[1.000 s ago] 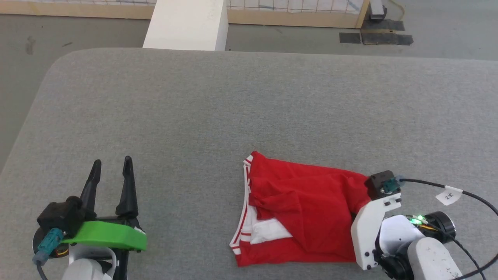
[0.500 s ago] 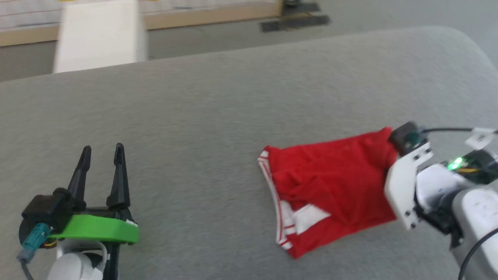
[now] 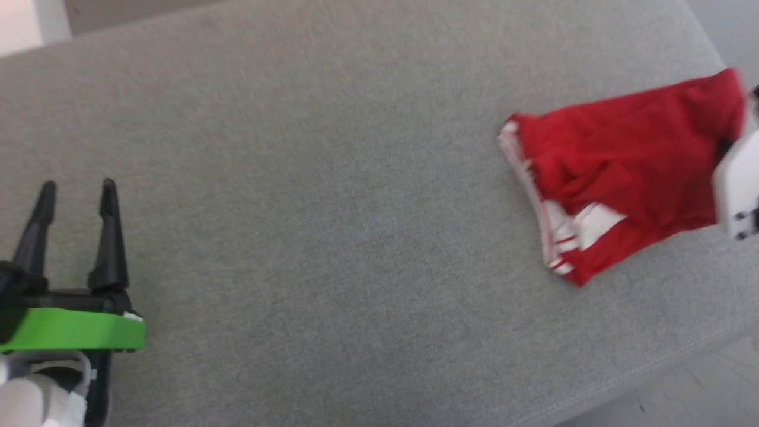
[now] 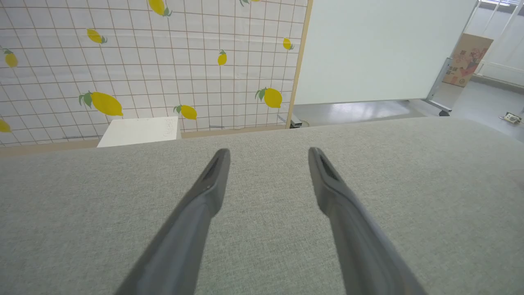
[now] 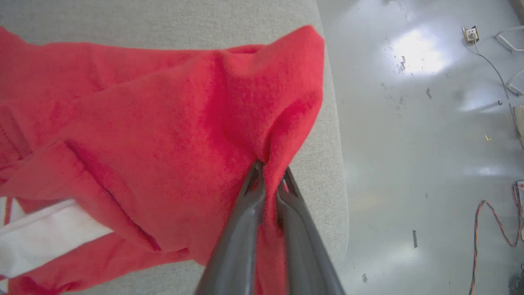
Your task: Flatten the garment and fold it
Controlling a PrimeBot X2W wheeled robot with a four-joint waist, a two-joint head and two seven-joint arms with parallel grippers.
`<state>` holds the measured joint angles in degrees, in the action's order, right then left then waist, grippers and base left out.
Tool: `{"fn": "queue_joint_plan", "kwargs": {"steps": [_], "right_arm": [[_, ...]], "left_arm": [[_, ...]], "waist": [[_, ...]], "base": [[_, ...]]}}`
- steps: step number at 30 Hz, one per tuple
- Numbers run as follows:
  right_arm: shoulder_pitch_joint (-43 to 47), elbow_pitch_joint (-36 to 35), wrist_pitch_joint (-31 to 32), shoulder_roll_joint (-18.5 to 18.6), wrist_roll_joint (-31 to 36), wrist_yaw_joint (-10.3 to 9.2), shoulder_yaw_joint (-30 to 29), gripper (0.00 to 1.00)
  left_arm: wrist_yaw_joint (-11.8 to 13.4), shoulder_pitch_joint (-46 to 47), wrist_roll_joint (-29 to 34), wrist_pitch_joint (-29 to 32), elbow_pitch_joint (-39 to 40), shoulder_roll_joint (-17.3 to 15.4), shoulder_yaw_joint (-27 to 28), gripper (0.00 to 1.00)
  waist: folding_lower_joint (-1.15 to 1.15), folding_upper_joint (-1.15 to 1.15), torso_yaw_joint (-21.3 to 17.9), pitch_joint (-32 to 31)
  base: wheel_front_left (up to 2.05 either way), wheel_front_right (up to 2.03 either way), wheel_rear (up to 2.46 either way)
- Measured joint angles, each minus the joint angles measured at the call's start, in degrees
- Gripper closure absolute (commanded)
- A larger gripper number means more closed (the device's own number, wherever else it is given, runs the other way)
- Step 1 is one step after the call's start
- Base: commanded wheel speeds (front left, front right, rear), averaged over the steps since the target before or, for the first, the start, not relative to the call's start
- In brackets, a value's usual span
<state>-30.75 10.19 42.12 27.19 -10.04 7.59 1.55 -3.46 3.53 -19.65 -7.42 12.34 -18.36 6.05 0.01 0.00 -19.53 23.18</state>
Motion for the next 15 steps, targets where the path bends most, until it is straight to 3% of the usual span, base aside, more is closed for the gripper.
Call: {"fn": "queue_joint_plan", "kwargs": {"steps": [12, 13, 14, 15], "right_arm": [[-6.83, 4.94, -4.41, 0.29, 9.91, 0.00, -19.68, 1.00], [-7.28, 5.04, -4.55, -0.14, 10.57, 0.00, -20.84, 0.93], [-7.69, 5.08, -5.30, -0.63, 11.47, 0.00, -21.90, 0.58], [-8.06, 5.21, -5.70, -1.10, 12.48, 0.00, -22.69, 0.00]], "left_arm": [[1.31, -1.17, -0.30, 2.83, 6.39, -3.38, 4.17, 0.00], [1.35, -1.19, -0.36, 2.89, 6.66, -3.48, 4.35, 0.00], [1.47, -1.20, -0.36, 3.01, 6.93, -3.68, 4.48, 0.00], [1.52, -1.21, -0.36, 3.12, 7.16, -3.79, 4.54, 0.00]], "waist": [[0.00, 0.00, -0.25, 10.04], [0.00, 0.00, -0.13, 10.50], [0.00, 0.00, 0.03, 11.02], [0.00, 0.00, 0.21, 11.46]], "base": [[0.00, 0.00, 0.00], [0.00, 0.00, 0.00], [0.00, 0.00, 0.00], [0.00, 0.00, 0.00]]}}
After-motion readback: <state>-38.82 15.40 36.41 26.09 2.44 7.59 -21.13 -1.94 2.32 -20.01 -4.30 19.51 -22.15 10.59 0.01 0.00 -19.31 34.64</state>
